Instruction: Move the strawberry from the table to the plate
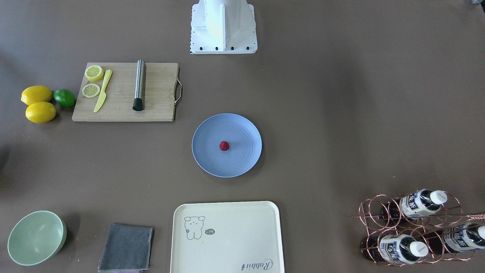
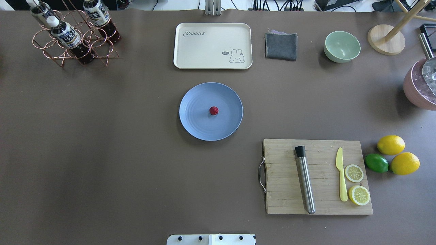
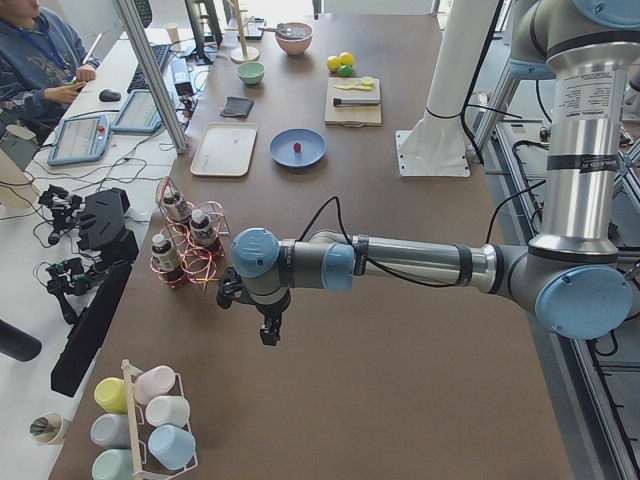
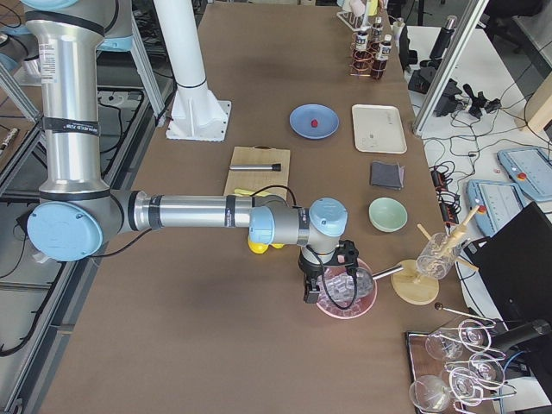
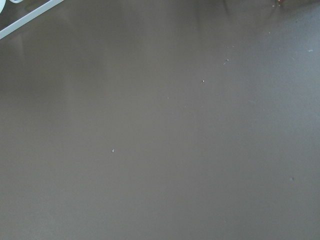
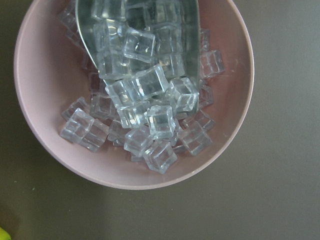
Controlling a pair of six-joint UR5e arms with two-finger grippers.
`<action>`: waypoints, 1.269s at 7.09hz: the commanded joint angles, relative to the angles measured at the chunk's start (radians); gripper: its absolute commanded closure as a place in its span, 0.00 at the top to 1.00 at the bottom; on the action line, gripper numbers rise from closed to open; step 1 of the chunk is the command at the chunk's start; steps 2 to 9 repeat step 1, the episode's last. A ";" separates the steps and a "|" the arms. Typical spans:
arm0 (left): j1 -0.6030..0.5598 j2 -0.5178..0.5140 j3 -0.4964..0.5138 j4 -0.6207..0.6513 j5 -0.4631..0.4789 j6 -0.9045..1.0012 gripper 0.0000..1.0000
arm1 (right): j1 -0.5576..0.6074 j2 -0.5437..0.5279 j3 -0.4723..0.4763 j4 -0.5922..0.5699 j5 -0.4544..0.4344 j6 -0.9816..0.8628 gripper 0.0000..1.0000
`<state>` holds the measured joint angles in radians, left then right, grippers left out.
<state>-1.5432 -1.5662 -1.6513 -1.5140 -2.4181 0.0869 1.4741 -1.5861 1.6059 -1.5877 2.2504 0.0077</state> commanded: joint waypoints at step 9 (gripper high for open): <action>0.000 0.000 -0.001 0.000 -0.002 -0.004 0.98 | 0.000 0.000 0.000 0.000 0.000 0.000 1.00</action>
